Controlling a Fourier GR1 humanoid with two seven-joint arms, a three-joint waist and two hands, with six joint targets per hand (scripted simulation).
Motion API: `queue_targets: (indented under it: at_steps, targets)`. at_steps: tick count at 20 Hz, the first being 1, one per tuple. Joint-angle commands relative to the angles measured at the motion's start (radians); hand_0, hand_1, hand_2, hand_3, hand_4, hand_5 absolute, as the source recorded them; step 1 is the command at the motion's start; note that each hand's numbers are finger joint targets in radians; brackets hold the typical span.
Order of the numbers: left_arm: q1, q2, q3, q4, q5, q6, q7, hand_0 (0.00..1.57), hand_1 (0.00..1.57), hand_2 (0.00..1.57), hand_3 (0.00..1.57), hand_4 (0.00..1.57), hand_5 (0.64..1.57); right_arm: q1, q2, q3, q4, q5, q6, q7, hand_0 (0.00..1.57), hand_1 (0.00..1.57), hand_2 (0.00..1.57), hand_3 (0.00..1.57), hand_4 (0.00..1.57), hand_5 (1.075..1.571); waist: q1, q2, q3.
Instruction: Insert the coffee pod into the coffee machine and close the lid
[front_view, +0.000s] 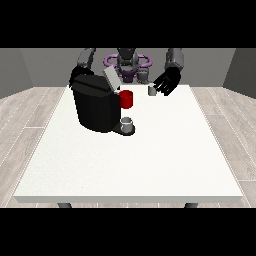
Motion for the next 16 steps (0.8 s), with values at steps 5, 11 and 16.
queue_targets:
  at_steps: [5, 11, 16]
  targets:
    - [-0.145, 0.032, 0.041, 0.006, -0.002, -0.021, 0.078, 1.02, 1.02, 1.21, 1.23, 0.50, 1.571, -0.033, 0.010, 0.033, -0.042, 0.011, 0.003, 0.036, 0.00, 0.00, 0.00, 0.00, 0.50, 1.571, -0.065, 0.020, 0.0002]
    - [-0.243, 0.098, 0.103, 0.046, 0.033, -0.071, 0.109, 1.26, 1.26, 1.29, 1.22, 0.47, 1.571, -0.029, 0.002, 0.054, -0.099, 0.019, 0.021, 0.039, 0.00, 0.00, 0.00, 0.00, 0.51, 1.571, -0.134, 0.061, 0.0001]
    - [-0.272, 0.076, 0.088, 0.031, 0.014, -0.043, 0.086, 1.28, 1.28, 1.33, 1.27, 0.52, 1.571, -0.080, 0.006, 0.025, -0.089, 0.024, -0.016, 0.018, 0.00, 0.00, 0.00, 0.00, 0.50, 1.571, -0.118, 0.124, 0.0002]
